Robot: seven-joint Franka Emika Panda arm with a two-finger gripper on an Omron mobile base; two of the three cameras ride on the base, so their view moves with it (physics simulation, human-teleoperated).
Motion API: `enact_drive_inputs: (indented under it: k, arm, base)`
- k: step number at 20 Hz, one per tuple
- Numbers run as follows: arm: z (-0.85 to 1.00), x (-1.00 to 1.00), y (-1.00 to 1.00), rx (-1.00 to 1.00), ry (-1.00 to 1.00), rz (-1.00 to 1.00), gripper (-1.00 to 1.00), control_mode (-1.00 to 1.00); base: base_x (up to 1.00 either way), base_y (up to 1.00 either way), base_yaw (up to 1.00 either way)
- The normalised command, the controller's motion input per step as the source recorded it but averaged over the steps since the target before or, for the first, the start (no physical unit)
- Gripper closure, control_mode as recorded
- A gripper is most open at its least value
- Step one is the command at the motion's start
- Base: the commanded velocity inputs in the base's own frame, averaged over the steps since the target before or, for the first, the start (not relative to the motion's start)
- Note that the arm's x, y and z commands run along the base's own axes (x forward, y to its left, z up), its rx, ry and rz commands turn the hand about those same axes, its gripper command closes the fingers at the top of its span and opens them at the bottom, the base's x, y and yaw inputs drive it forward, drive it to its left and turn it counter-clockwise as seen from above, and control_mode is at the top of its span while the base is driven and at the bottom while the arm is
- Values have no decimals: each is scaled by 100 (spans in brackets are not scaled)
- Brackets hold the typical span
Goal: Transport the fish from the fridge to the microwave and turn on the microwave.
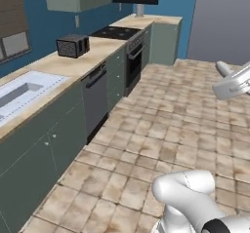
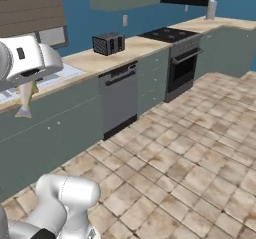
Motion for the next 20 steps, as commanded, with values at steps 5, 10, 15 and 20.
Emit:
enact_drive_inputs:
  k: [5,10,15,20]
  arm:
    - [0,0,0,0,0,0,100,100]
    - [0,0,0,0,0,0,100,100]
    - [0,0,0,0,0,0,100,100]
    - [0,0,0,0,0,0,100,100]
  base:
    - [100,-55,-22]
    - [100,-55,-22]
    - [100,-57,-25]
    - [95,-52,-24]
